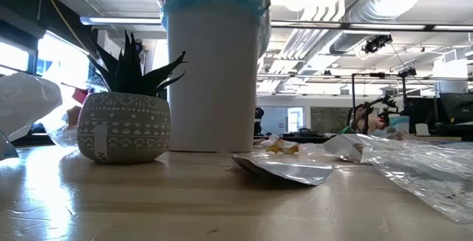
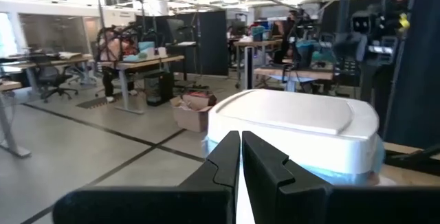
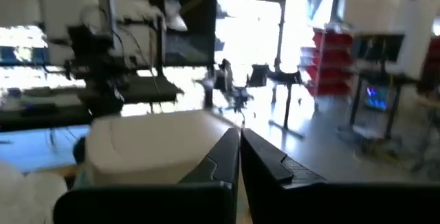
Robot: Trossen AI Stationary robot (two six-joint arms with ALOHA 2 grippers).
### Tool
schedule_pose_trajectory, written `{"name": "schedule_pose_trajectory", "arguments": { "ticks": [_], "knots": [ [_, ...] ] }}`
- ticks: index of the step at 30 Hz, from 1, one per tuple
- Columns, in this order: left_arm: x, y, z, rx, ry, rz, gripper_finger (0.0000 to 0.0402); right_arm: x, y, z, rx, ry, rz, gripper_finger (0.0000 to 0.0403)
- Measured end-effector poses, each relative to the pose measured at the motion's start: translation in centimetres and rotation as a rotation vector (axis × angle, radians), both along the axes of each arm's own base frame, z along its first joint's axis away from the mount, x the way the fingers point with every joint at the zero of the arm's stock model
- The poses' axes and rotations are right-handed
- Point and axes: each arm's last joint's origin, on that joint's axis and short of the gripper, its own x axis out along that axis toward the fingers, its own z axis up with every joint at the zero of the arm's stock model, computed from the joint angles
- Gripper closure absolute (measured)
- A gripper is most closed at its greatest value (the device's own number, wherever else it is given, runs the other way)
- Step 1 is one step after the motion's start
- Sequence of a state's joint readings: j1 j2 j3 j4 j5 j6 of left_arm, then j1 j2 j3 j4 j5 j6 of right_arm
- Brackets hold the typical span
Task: Place trash/remove bag and relplace
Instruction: Open the trash bin lid
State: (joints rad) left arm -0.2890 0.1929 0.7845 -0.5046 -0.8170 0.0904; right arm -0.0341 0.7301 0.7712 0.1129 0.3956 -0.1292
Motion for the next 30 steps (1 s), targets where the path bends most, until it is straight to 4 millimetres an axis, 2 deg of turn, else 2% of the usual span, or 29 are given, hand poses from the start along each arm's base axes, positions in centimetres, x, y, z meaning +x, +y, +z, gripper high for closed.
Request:
{"name": "schedule_pose_trajectory", "arguments": {
  "ticks": [3, 6, 10, 17, 20, 24, 30],
  "knots": [
    [0.3, -0.1, 0.0, 0.007, 0.014, -0.020, 0.0401, 1.3, -0.3, 0.9, -0.026, 0.005, 0.112, 0.0403],
    [0.7, -0.3, 0.0, 0.024, 0.034, -0.022, 0.0401, 3.1, -1.3, 1.8, 0.029, 0.075, 0.118, 0.0403],
    [1.2, -0.4, 0.0, 0.037, 0.057, -0.022, 0.0401, 6.4, -2.8, 3.0, 0.105, 0.211, 0.109, 0.0403],
    [2.1, -0.7, -0.1, 0.050, 0.099, -0.021, 0.0401, 12.8, -4.0, 5.9, 0.165, 0.403, 0.254, 0.0403],
    [2.5, -0.8, -0.2, 0.056, 0.121, -0.019, 0.0401, 15.4, -3.7, 6.4, 0.170, 0.511, 0.307, 0.0403],
    [2.9, -0.9, -0.3, 0.064, 0.151, -0.016, 0.0401, 18.3, -2.5, 6.0, 0.158, 0.654, 0.364, 0.0403],
    [3.0, -0.9, -0.6, 0.057, 0.178, 0.005, 0.0401, 21.3, -0.7, 5.0, 0.132, 0.764, 0.404, 0.0403]
  ]
}}
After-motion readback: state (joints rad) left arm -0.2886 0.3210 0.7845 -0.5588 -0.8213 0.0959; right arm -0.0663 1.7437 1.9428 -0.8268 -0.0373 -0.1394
